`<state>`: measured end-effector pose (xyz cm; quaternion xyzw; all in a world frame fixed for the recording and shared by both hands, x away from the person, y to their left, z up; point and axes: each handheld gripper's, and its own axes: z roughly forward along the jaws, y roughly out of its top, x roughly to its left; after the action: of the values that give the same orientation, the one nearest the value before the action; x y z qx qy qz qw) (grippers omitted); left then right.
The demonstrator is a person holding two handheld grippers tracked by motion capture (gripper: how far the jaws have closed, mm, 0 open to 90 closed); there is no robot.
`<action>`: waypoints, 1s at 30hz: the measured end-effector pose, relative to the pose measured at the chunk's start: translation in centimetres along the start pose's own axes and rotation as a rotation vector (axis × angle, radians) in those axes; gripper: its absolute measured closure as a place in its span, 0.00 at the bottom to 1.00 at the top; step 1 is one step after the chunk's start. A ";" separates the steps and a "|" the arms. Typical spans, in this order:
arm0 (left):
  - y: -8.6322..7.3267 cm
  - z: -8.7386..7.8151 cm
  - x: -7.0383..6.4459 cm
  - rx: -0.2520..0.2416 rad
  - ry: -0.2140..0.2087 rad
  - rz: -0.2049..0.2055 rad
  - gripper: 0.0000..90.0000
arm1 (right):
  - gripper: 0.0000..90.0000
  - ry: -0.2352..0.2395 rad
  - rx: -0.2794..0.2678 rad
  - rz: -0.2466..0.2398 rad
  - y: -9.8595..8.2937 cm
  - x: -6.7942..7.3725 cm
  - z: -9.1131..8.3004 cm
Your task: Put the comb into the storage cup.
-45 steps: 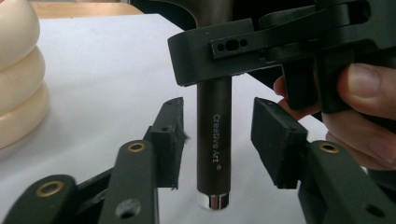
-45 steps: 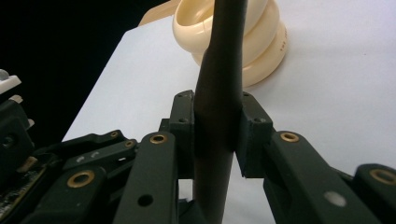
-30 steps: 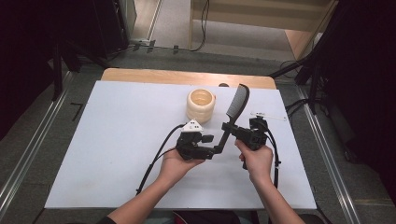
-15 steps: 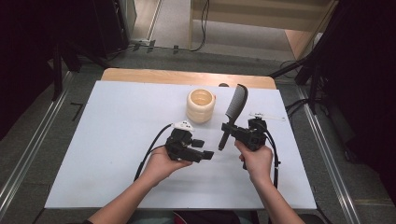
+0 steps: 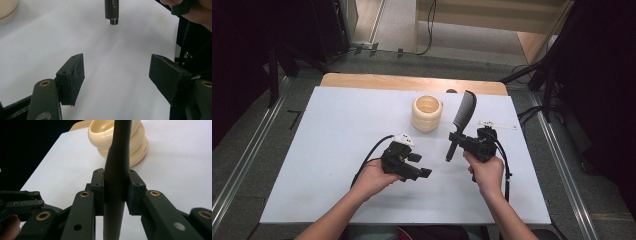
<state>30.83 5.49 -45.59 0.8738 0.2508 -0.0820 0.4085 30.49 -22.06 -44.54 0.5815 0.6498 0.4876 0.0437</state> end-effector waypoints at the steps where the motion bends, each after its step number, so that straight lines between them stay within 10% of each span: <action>1: -0.3 -0.3 0.1 -0.003 0.004 -0.001 0.33 | 0.78 -0.001 0.000 0.000 0.0 0.0 0.0; 30: -4.6 -4.7 1.5 0.004 0.139 0.001 0.33 | 0.78 0.005 -0.001 -0.023 -0.1 0.2 0.0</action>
<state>29.47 12.05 -46.18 0.8782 0.2781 -0.0215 0.3886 30.33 -21.90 -44.53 0.5729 0.6563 0.4887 0.0480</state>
